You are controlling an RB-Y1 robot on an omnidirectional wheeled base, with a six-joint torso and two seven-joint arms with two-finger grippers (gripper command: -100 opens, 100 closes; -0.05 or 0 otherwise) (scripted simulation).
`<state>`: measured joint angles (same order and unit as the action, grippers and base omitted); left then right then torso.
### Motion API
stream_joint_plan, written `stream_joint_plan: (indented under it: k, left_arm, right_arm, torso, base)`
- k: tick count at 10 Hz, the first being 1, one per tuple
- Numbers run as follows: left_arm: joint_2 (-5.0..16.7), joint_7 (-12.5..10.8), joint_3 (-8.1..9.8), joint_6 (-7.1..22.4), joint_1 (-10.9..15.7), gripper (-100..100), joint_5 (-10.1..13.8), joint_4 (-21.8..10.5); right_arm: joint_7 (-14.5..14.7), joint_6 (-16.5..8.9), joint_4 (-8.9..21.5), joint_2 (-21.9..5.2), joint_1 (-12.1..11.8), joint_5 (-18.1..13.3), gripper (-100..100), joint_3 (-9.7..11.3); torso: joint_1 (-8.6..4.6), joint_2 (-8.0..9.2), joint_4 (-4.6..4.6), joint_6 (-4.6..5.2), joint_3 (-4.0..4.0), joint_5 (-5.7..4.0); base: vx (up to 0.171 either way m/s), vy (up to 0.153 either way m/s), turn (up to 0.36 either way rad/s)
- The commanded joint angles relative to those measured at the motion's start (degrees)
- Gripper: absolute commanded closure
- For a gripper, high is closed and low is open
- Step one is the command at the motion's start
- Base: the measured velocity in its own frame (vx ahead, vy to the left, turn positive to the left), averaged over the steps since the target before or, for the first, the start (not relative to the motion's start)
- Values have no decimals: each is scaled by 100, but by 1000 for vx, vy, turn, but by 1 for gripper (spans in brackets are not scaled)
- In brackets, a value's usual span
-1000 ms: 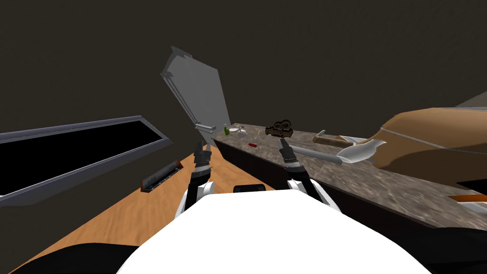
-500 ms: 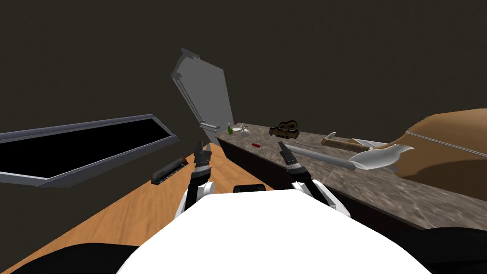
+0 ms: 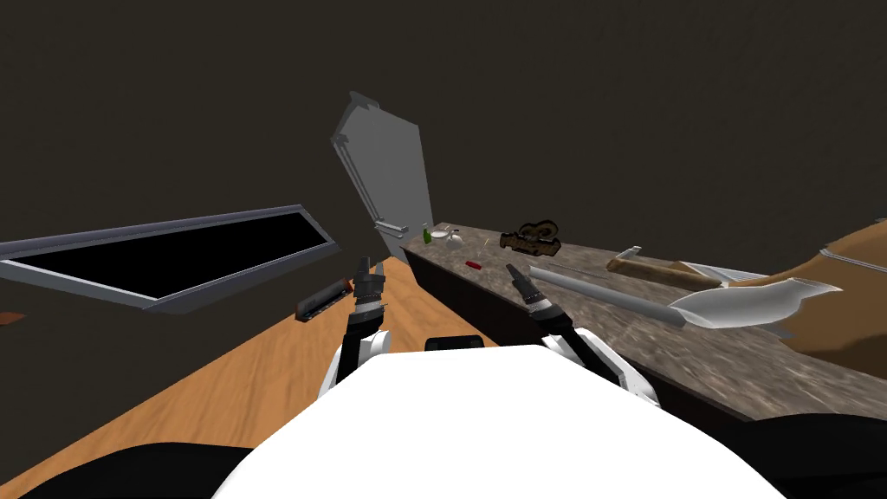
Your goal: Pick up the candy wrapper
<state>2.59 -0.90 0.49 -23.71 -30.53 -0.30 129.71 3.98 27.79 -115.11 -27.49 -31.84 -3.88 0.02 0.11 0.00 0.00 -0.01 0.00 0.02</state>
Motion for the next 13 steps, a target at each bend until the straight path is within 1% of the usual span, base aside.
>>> stream_joint_plan:
  k: [1,2,3,4,5,6,7,8,9,10,11,12,13]
  left_arm:
    - [0,0,0,0,0,0,0,0]
    - [0,0,0,0,-1,0,0,0]
    - [0,0,0,0,0,0,0,0]
    - [0,0,1,0,-1,0,0,0]
    - [0,0,0,0,0,0,0,0]
    - [0,0,1,0,-1,0,0,0]
    - [0,0,0,0,0,0,0,0]
    - [0,0,1,0,-1,0,0,0]
    - [0,0,0,0,0,0,0,0]
    - [0,0,1,0,-1,0,0,0]
    - [0,0,0,0,0,0,0,0]
    - [0,0,1,0,-1,0,0,0]
    - [0,0,0,0,-1,0,0,0]
  right_arm:
    - [-15,26,60,-228,-56,11,-100,-8]
    - [-45,55,239,-426,-93,32,-100,-20]
    - [-45,55,239,-560,-93,32,-100,-20]
    - [-74,85,419,-753,-131,50,-100,-30]
    - [-74,85,419,-894,-131,50,-100,-30]
    - [-100,116,601,-1083,-169,64,-100,-37]
    - [-100,116,601,-1228,-169,64,-100,-37]
    - [-123,147,784,-1437,-209,72,-100,-40]
    - [-123,147,784,-1561,-209,72,-100,-40]
    - [-142,179,967,-1754,-249,73,-100,-37]
    - [-142,179,967,-1891,-249,73,-100,-37]
    - [-157,209,1149,-2086,-289,65,-100,-28]
    - [-157,209,1149,-2216,-289,65,-100,-28]
  torso:
    - [0,0,0,0,0,0]
    - [0,0,0,4,0,1]
    - [3,-2,0,-1,-1,1]
    - [-1,-2,0,4,-1,1]
    - [0,-1,0,1,0,0]
    - [-1,-1,0,4,-1,0]
    - [4,-3,-1,1,-2,1]
    - [1,-3,-1,4,-2,1]
    - [4,-6,-1,0,-3,1]
    - [0,-5,-1,5,-3,1]
    - [2,-5,-1,1,-3,1]
    - [1,-4,-1,5,-2,1]
    - [4,-9,-2,2,-5,1]
  base:
    - [0,32,89]
    - [5,43,214]
    - [7,30,93]
    - [2,37,155]
    - [5,31,88]
    - [11,47,170]
    - [10,35,101]
    - [17,45,215]
    - [15,30,88]
    - [11,41,169]
    - [13,33,87]
    - [29,44,161]
    - [30,41,91]
